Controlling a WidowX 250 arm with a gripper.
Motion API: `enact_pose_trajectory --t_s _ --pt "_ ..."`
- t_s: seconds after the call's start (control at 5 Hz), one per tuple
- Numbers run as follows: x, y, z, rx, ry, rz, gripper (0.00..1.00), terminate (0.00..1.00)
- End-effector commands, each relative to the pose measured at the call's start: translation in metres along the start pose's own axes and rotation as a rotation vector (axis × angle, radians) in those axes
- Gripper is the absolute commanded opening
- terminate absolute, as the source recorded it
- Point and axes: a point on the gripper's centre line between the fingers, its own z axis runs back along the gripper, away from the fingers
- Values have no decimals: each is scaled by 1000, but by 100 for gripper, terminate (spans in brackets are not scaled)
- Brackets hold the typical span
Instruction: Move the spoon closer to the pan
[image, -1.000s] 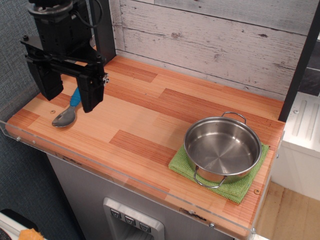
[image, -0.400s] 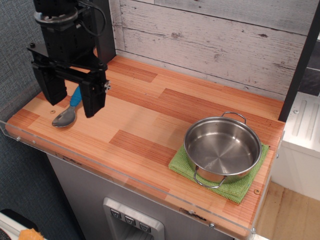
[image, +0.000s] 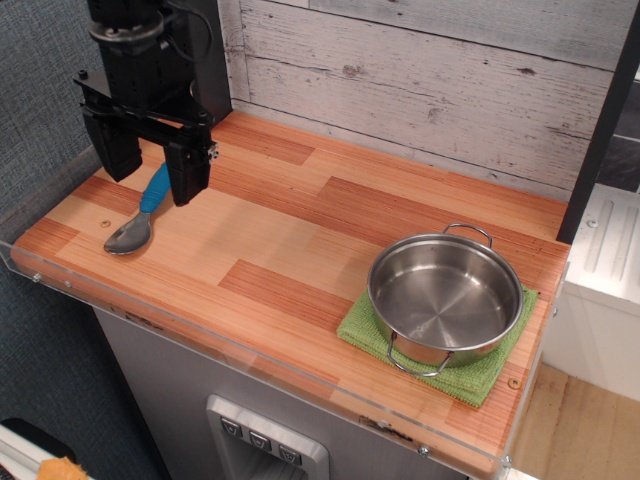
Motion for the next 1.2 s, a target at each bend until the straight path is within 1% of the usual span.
enact_pose_trajectory --t_s 0.0,0.2,0.4,0.6,0.8,1.0 --pt "42 36 -18 77 -95 -31 100 0" --pt "52 49 -38 47 -104 -29 100 0" --pt "62 57 -59 31 -95 -34 100 0" --pt "70 60 -72 25 -89 -43 100 0" --pt "73 59 -80 13 -65 -52 100 0" --pt "73 59 -83 -1 -60 -31 0 0"
